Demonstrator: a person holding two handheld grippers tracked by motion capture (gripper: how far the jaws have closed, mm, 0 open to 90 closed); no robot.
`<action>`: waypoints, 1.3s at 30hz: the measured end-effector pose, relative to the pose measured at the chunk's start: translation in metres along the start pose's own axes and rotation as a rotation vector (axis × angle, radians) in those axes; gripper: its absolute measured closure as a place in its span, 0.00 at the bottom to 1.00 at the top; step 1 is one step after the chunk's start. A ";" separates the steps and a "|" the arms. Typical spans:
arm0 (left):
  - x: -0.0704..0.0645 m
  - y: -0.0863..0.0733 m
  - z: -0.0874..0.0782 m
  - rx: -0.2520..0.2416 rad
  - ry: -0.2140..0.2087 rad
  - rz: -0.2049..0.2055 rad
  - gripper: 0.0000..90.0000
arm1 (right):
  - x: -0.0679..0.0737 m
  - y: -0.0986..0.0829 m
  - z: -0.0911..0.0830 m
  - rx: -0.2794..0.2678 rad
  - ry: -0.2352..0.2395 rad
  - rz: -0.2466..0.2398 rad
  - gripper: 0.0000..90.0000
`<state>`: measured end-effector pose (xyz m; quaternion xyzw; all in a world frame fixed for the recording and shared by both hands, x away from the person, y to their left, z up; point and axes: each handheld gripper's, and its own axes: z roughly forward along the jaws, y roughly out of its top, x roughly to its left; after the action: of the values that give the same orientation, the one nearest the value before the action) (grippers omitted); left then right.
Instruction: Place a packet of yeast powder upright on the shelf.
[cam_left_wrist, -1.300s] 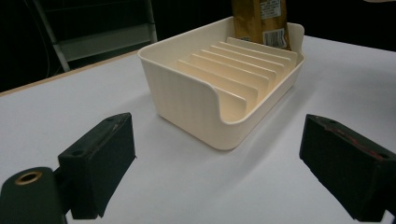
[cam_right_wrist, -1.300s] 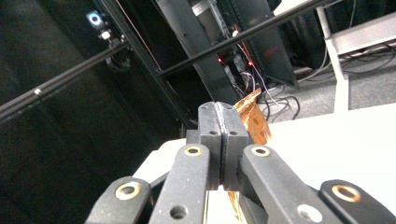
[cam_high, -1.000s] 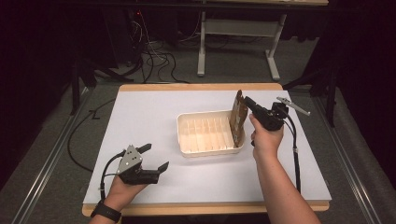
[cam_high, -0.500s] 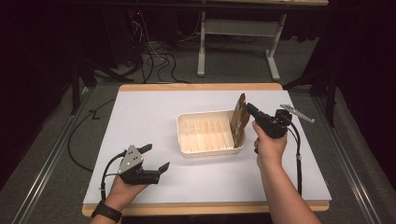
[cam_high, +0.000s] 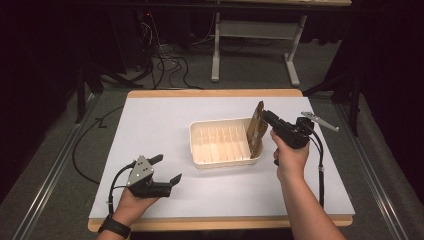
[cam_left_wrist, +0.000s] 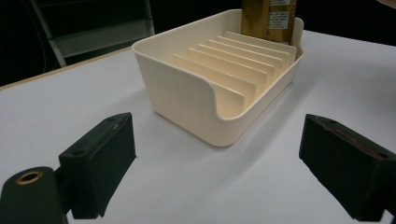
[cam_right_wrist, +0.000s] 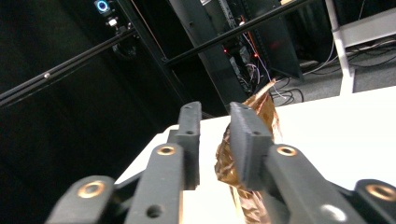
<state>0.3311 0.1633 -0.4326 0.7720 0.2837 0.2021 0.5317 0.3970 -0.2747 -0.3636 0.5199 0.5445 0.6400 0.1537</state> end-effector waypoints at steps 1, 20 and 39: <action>0.000 0.000 0.000 0.001 0.000 0.000 0.12 | 0.001 0.000 0.000 -0.001 -0.007 -0.006 0.74; 0.003 -0.002 -0.003 0.011 0.011 -0.007 0.12 | 0.011 -0.010 -0.025 0.115 -0.123 -0.267 0.30; 0.001 -0.006 0.006 0.038 0.022 -0.035 0.13 | -0.050 -0.073 -0.121 0.182 -0.281 -0.345 0.29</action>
<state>0.3337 0.1612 -0.4398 0.7747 0.3067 0.1957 0.5172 0.2901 -0.3513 -0.4350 0.5149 0.6540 0.4739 0.2872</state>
